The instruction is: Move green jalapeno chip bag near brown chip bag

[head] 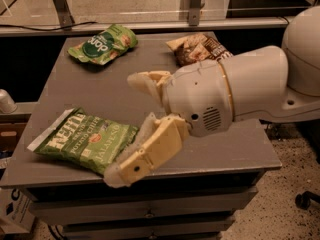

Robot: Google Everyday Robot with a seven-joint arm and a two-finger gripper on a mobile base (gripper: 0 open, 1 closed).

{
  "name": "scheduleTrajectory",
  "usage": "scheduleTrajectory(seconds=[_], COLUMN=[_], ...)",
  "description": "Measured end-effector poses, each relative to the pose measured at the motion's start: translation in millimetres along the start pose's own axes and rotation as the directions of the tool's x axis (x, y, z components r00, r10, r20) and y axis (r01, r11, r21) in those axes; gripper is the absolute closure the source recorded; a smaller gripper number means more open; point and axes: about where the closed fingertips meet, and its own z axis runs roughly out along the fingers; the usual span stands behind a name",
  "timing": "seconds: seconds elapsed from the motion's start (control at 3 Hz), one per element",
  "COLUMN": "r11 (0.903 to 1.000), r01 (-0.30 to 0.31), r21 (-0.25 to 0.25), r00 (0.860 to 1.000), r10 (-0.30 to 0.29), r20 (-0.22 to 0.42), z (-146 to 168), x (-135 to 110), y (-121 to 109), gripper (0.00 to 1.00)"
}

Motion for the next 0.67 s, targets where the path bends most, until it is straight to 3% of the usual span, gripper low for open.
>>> scheduleTrajectory(seconds=[0.67], r11=[0.9998], r01=[0.018], r21=[0.013], r00=[1.000], r10=[-0.018], r20=[0.005], z=[1.9], x=[1.6], y=[-3.3], gripper=[0.00])
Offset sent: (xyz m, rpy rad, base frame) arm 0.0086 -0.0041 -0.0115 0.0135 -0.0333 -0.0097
